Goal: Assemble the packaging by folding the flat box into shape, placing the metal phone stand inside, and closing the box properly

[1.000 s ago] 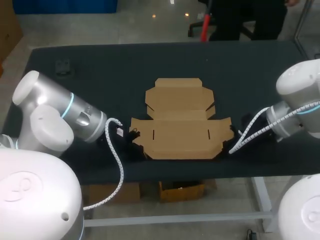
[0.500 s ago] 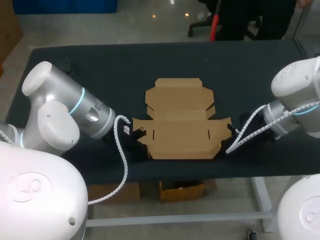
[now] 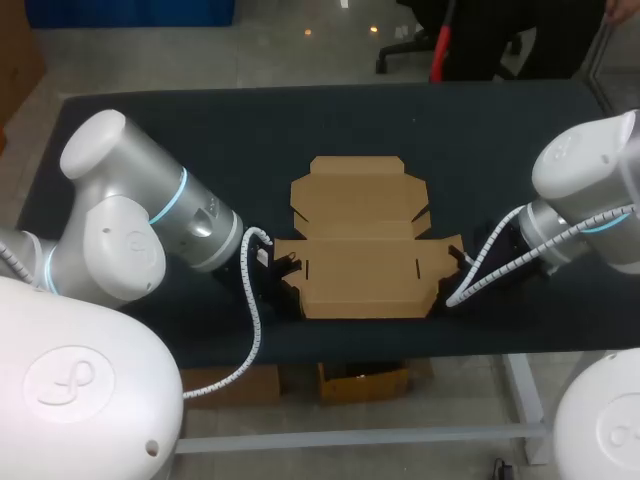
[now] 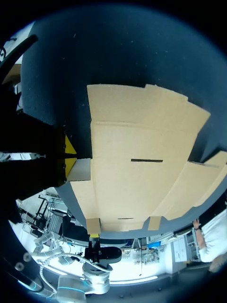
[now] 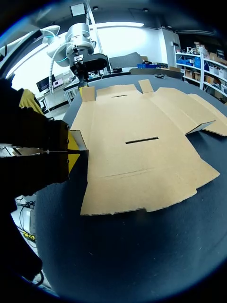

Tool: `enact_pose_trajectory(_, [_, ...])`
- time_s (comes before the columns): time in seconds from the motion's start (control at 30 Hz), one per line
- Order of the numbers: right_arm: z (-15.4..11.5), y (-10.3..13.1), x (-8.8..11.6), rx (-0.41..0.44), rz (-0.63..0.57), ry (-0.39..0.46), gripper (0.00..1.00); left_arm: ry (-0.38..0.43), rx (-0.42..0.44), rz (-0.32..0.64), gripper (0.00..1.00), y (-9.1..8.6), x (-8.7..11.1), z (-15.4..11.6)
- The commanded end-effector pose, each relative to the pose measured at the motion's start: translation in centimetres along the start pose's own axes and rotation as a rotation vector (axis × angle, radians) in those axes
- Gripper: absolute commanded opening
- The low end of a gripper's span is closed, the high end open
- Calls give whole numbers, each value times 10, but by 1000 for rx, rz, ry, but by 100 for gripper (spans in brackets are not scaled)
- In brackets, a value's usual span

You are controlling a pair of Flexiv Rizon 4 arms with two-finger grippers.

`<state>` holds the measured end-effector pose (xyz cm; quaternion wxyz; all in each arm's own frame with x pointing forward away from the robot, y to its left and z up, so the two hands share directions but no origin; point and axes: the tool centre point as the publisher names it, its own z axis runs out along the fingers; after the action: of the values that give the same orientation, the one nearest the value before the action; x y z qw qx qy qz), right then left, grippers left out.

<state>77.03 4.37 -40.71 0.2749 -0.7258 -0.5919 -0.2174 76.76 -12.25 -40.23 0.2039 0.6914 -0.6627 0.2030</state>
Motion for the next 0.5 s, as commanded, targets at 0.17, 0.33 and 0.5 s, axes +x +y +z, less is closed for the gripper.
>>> enact_pose_trajectory(0.17, [-1, -2, 9, -10, 1, -44, 0, -80, 5, 0, 0, 0, 8, 2])
enact_pose_trajectory(0.33, [0, -2, 11, -8, 1, -56, 0, -102, 12, 4, 0, 0, 10, 2])
enact_pose_trajectory(0.5, [1, -2, 13, -11, 3, -68, 0, -117, 21, 10, 0, 0, 13, 1])
